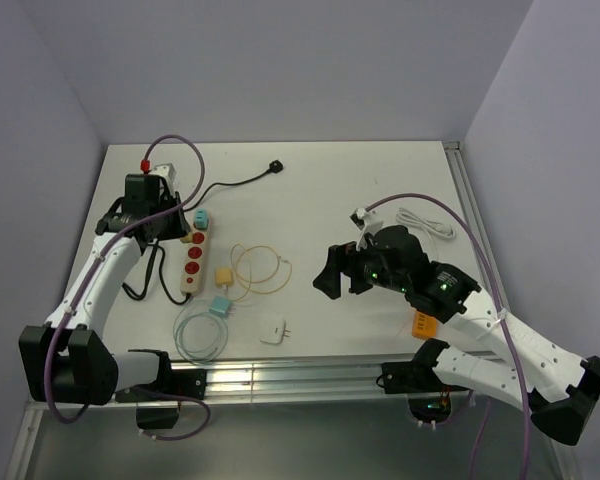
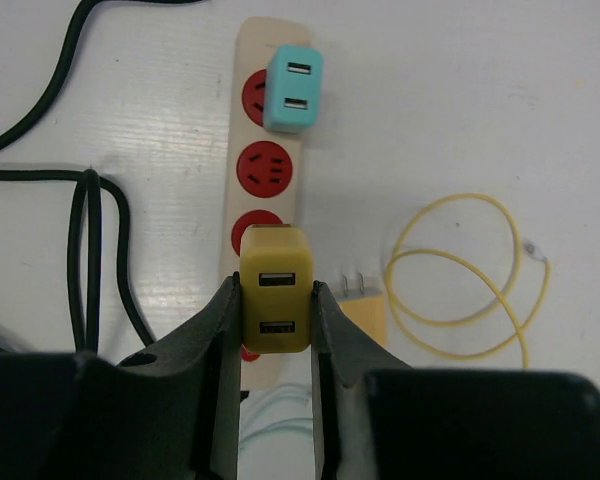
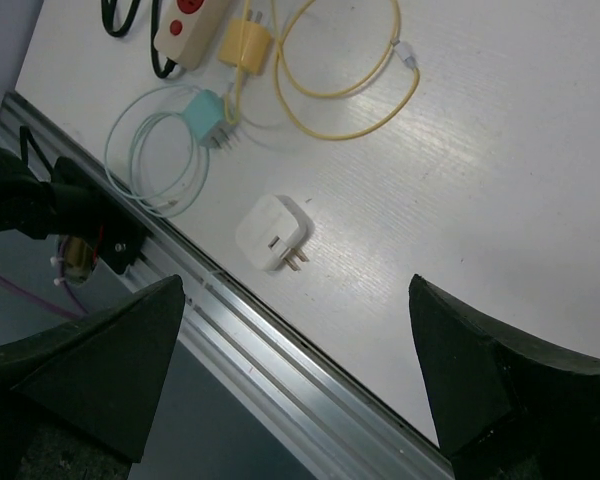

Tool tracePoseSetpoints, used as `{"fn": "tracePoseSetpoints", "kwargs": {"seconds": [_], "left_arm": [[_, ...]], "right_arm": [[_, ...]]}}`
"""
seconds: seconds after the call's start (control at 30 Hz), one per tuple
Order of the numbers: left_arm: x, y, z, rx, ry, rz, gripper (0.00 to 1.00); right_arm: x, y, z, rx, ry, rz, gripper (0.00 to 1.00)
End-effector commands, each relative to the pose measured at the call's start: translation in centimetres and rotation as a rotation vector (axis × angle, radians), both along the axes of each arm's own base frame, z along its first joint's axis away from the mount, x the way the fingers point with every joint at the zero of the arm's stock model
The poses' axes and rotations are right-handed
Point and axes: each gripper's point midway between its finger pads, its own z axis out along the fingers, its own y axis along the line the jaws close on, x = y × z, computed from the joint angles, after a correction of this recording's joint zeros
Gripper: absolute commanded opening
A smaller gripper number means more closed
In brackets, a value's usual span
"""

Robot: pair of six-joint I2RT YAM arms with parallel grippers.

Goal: Insert the plug

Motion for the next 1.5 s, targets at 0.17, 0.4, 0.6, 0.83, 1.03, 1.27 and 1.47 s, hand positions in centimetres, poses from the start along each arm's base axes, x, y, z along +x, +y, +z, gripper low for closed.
{"fn": "tracePoseSetpoints", "kwargs": {"seconds": [0.17, 0.4, 0.6, 0.83, 1.03, 1.27, 1.47], "left_arm": [[4.5, 1.4, 0.9, -0.017, -0.122, 0.034, 0.0], [5.9, 1.3, -1.4, -0.022, -0.05, 0.036, 0.0], [6.6, 0.9, -2.1, -0.036, -0.063, 0.015, 0.0], [6.4, 0.3, -4.3, -0.05, 0.007, -0.011, 0.0], [6.7, 0.0, -4.6, -0.054, 0.004, -0.026, 0.0], [6.6, -0.1, -6.1, -0.044, 0.044, -0.03, 0.0], [6.9, -0.4, -6.6, -0.047, 0.05, -0.043, 0.0]], "right_arm": [[1.0, 1.0, 0.0, 0.017, -0.034, 0.017, 1.0], [1.3, 1.4, -0.3, 0.014, -0.03, 0.025, 1.0], [1.4, 1.1, -0.5, 0.016, -0.048, 0.016, 1.0], [1.6, 1.3, -0.9, 0.013, -0.041, 0.023, 1.0], [1.5, 1.6, -1.0, 0.026, -0.047, 0.038, 1.0], [1.4, 2.0, -1.3, 0.04, -0.036, 0.051, 1.0], [1.4, 2.1, -1.4, 0.041, -0.033, 0.055, 1.0]]}}
